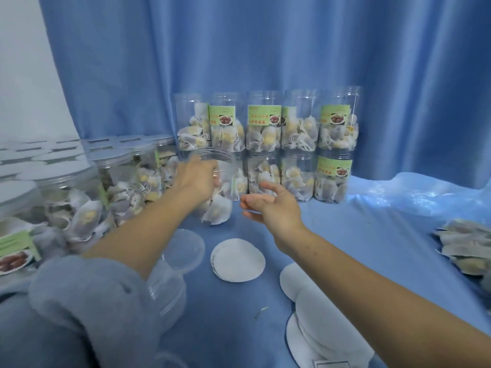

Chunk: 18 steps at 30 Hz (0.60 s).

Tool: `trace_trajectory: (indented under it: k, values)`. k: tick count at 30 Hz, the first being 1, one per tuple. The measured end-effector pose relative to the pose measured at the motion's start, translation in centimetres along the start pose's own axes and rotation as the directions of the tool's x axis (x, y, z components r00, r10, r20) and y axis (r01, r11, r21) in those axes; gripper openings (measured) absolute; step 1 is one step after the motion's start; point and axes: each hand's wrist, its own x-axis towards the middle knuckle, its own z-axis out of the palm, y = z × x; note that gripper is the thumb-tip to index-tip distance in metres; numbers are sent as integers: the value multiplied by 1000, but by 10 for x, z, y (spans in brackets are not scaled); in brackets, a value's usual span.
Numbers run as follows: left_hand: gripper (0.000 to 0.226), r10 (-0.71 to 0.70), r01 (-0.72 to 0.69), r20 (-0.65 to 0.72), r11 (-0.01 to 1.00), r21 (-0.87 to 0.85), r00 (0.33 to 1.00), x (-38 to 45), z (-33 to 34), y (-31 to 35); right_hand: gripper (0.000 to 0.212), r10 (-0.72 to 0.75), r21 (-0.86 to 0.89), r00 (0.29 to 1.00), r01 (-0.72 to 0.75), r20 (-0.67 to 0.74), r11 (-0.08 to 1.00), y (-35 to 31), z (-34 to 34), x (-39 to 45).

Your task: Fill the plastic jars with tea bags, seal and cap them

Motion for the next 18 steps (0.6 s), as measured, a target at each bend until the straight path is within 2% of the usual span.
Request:
trace_trajectory:
  k: [2,6,8,9,11,13,14,16,18]
  values:
    - [8,22,-23,-9,997,-78,1000,-14,-21,16,45,-49,-50,998,47,-42,998,-11,3,-6]
    - [12,124,-125,-13,983,-131,992,-46,-66,53,45,-185,-317,970,128,-156,940,-41,-5,-24]
    - [13,197,-197,-18,972,-130,980,-68,-85,72,51,-245,-412,957,164,-152,896,-57,-18,-39]
    - [15,230,-231,-25,966,-119,973,-79,-92,82,54,-308,-475,944,219,-118,852,-65,-27,-49]
    - [18,291,-292,-25,950,-108,956,-100,-104,101,61,-428,-640,903,343,24,688,-81,-49,-72]
    - [16,318,-315,-9,935,-165,948,-120,-117,120,63,-456,-760,872,415,175,501,-96,-73,-95]
    - [14,321,-315,-3,926,-208,947,-130,-123,129,61,-455,-787,863,431,218,441,-102,-85,-107]
    - [16,322,-308,3,906,-290,947,-150,-129,147,58,-462,-824,854,429,238,370,-112,-106,-129]
    - [13,307,-287,-11,877,-386,952,-174,-127,162,53,-469,-839,852,421,235,345,-118,-125,-153]
